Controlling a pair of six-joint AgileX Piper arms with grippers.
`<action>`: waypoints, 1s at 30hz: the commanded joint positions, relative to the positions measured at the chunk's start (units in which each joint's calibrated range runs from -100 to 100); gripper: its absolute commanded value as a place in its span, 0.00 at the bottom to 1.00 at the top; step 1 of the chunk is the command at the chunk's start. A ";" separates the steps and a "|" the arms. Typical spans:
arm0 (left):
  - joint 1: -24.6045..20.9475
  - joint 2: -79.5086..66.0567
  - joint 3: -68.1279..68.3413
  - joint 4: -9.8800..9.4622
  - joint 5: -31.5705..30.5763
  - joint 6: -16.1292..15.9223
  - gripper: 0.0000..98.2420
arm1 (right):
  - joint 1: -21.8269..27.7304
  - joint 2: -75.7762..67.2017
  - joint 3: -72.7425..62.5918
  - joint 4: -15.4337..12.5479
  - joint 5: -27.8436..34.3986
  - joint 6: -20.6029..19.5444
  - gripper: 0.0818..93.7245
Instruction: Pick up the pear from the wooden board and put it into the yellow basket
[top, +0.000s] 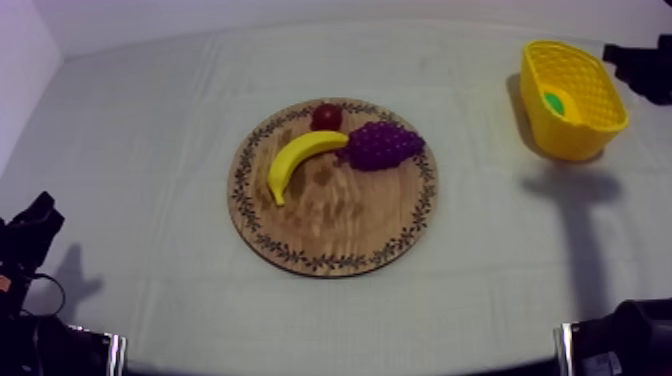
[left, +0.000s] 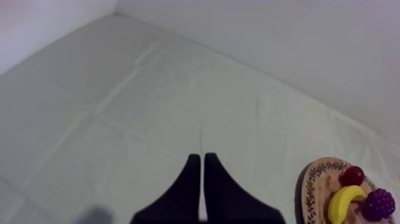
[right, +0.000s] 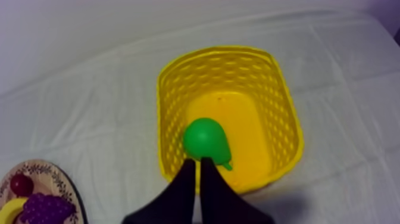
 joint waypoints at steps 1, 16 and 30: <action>0.00 0.02 0.04 0.01 0.02 -0.01 0.00 | -0.22 -8.27 6.71 2.68 -0.57 -2.26 0.02; 0.00 0.02 0.04 0.01 0.02 -0.01 0.00 | 4.22 -31.82 23.37 -9.29 0.61 7.84 0.01; 0.00 0.02 0.04 0.01 0.02 -0.01 0.00 | 0.31 -44.07 29.12 -5.55 6.38 4.25 0.00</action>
